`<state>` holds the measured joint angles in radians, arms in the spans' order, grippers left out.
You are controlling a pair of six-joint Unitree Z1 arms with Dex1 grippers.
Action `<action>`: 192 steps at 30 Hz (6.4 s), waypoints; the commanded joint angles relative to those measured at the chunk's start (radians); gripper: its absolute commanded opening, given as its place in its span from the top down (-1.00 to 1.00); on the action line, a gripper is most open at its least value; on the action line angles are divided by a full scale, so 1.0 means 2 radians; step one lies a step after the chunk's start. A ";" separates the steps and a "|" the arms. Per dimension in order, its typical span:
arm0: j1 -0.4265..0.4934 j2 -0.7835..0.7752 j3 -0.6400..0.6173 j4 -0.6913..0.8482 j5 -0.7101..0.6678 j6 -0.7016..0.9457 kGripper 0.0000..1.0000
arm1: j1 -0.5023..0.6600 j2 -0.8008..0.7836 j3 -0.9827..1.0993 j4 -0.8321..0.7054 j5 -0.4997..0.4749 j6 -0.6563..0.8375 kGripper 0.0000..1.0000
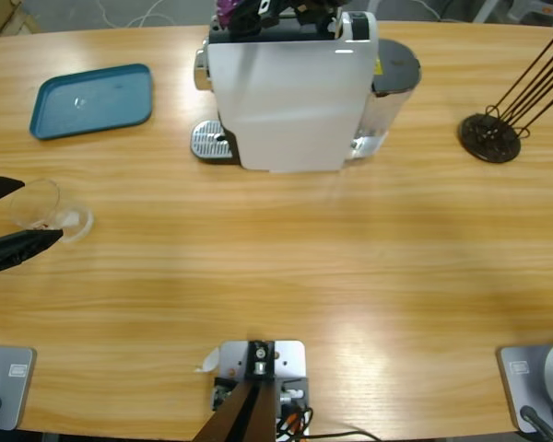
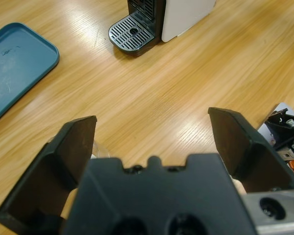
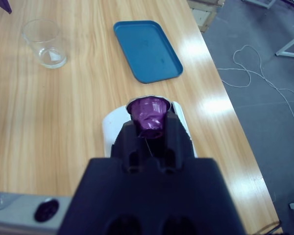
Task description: Pour coffee
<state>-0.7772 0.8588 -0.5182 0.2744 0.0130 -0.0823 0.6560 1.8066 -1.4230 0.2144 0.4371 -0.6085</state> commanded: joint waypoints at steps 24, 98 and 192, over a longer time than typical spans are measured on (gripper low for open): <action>0.005 -0.022 0.024 -0.003 -0.004 -0.007 -0.95 | -0.018 0.033 0.008 0.022 -0.045 0.015 0.48; 0.005 -0.053 0.035 0.001 -0.008 -0.006 -0.89 | 0.164 0.050 0.018 -0.058 -0.374 0.565 1.00; -0.057 0.221 -0.003 0.044 0.252 -0.326 -1.00 | 0.158 -0.324 0.411 -0.040 -0.327 0.478 -1.00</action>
<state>-0.8937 1.2698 -0.5336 0.3698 0.4760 -0.7103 0.9578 1.1649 -0.6517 0.1468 -0.1983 0.3322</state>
